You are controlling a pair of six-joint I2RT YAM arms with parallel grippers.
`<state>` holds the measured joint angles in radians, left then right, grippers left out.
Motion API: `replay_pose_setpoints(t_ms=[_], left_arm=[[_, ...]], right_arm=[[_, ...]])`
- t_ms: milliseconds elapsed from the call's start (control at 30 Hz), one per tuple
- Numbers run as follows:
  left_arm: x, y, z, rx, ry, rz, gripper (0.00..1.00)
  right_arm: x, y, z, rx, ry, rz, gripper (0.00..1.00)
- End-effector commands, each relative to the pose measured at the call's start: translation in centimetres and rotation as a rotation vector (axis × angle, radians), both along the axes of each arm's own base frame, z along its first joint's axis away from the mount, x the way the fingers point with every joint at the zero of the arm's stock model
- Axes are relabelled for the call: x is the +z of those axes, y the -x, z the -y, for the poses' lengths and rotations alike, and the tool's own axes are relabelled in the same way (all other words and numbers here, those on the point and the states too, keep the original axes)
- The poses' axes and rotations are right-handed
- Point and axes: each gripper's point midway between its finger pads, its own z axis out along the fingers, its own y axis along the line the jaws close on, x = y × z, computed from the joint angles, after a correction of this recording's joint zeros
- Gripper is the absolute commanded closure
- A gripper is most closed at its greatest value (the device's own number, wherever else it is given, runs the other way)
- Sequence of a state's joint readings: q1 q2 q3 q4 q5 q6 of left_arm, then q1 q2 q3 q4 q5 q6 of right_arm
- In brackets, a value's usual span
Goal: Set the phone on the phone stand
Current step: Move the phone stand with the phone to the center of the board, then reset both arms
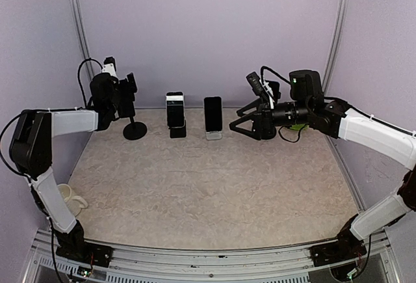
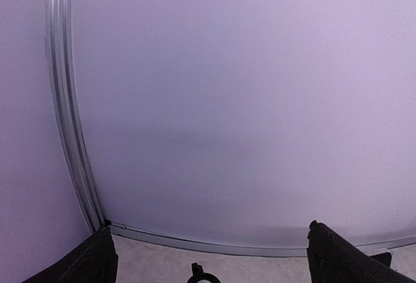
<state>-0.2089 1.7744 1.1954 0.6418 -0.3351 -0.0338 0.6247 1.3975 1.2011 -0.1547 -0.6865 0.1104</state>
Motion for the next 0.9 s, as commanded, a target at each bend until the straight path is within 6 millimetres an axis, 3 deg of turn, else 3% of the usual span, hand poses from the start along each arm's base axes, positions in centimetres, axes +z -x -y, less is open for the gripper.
replay_pose_setpoints(t_ms=[0,233,400,467,500,633,867], left_arm=[[4.4,2.3,-1.1,0.032,0.041,0.101,0.01],[6.3,5.8,-1.9,0.025,0.110,0.114,0.01],[7.0,9.2,-1.3,-0.018,0.141,0.120,0.01],[6.5,10.5,-1.6,-0.021,0.149,0.116,0.01],[6.2,11.3,-0.3,-0.054,0.155,0.111,0.01],[4.5,13.5,1.0,-0.086,0.162,0.080,0.01],[-0.7,15.7,4.3,-0.156,0.176,-0.028,0.01]], right_arm=[[-0.3,-0.7,0.4,-0.034,0.023,-0.001,0.00],[-0.9,-1.5,0.9,-0.091,0.050,0.008,0.00],[-2.6,-2.6,1.6,-0.162,0.084,-0.002,0.00],[-3.4,-3.2,2.0,-0.208,0.101,-0.004,0.00],[-4.0,-3.5,2.3,-0.237,0.112,-0.006,0.00],[-5.6,-4.8,3.7,-0.355,0.140,0.003,0.00],[-8.6,-6.5,7.0,-0.555,0.214,0.010,0.00]])
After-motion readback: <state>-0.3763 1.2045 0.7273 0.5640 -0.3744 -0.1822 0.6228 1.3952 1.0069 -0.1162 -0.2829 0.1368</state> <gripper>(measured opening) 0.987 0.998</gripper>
